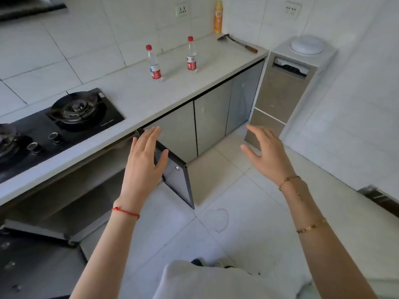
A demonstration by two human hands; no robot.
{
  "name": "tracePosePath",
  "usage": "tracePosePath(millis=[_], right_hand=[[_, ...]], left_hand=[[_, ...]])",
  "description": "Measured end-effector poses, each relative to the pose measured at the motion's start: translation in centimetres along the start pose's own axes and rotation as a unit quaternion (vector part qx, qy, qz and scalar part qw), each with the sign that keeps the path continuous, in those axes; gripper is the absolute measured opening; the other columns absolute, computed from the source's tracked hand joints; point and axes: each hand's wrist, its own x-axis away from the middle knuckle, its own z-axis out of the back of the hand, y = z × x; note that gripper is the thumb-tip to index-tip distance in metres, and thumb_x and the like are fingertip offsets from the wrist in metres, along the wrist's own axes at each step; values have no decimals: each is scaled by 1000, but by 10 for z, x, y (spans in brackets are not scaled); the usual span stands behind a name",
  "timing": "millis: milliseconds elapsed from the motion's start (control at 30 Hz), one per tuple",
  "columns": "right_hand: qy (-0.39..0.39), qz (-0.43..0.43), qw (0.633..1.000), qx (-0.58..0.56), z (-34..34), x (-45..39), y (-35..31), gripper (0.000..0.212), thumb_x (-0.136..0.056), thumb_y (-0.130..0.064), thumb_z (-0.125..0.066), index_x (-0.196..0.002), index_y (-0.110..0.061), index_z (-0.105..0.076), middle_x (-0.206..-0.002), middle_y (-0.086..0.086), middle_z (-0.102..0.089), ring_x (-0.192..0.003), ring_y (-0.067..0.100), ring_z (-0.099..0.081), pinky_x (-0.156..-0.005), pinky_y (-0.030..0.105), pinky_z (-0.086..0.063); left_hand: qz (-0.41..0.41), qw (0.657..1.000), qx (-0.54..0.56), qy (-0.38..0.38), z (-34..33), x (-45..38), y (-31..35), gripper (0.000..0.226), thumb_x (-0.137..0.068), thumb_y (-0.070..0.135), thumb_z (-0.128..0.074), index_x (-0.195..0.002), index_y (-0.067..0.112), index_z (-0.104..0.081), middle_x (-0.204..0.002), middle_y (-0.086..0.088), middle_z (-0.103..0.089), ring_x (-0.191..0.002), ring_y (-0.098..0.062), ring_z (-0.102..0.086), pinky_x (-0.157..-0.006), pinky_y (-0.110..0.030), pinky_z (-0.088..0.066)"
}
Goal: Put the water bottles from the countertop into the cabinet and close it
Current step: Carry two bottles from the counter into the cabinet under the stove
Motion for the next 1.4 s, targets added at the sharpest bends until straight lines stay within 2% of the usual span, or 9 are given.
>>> tracePosePath(millis=[133,400,567,667,767,867,1000,1233,1400], right_hand=[[12,-20,1000,-8,9,7,17,50,-92,-30,-58,-138,-17,-44,-133,0,-52,-129,19,-40,-110,33,-33],[0,-55,998,-20,7,-3,56,50,-92,-29,-59,-138,-15,-45,-133,1,-52,-129,16,-38,-108,30,-33],[-13,-73,997,-30,-5,-38,87,50,-92,-31,-58,-139,-17,-44,-134,-1,-51,-129,14,-38,-105,41,-40],[-16,-76,997,-27,-14,-77,108,50,-92,-29,-58,-138,-17,-44,-134,-1,-51,-129,14,-38,-106,39,-39],[-18,-68,997,-30,-22,-135,125,49,-92,-29,-58,-138,-17,-44,-135,-1,-51,-130,14,-38,-108,32,-35],[-21,-56,998,-32,-26,-201,138,49,-92,-30,-57,-138,-18,-45,-135,-1,-51,-130,15,-39,-108,27,-32],[-7,-34,999,-24,-34,-276,153,48,-92,-30,-58,-136,-16,-46,-135,0,-52,-129,15,-39,-109,29,-33],[-40,-28,998,-38,-56,-360,183,49,-93,-34,-55,-138,-18,-44,-136,-1,-50,-131,16,-38,-110,39,-35],[-62,-15,996,-57,-73,-414,206,49,-93,-34,-56,-138,-17,-44,-136,0,-51,-131,16,-38,-110,41,-36]], left_hand=[[-3,1000,3,-5,-16,-5,16,56,-97,22,-54,-148,12,-34,-153,-5,-40,-144,-20,-32,-123,-45,-17],[-16,1000,7,-26,-54,-35,34,56,-98,24,-53,-148,11,-34,-153,-6,-39,-144,-19,-32,-124,-42,-14],[-17,999,26,-39,-90,-78,28,54,-98,21,-54,-147,10,-36,-151,-7,-41,-144,-20,-33,-123,-45,-16],[-16,998,39,-43,-115,-117,23,53,-98,22,-54,-147,10,-36,-151,-7,-42,-143,-21,-34,-123,-45,-16],[-4,998,44,-35,-135,-166,16,53,-98,23,-52,-147,11,-36,-150,-5,-42,-143,-21,-35,-123,-44,-17],[5,999,44,-20,-150,-219,8,52,-97,22,-53,-146,12,-37,-149,-5,-43,-141,-20,-37,-124,-38,-14],[12,999,45,-13,-169,-282,-3,52,-98,20,-53,-146,12,-36,-150,-5,-42,-143,-20,-34,-123,-43,-16],[37,998,36,-20,-191,-357,-15,53,-98,20,-52,-147,11,-35,-151,-5,-41,-144,-21,-33,-123,-43,-16],[59,998,23,-12,-213,-397,-21,53,-98,21,-51,-147,11,-35,-151,-6,-42,-144,-22,-34,-123,-44,-17]])
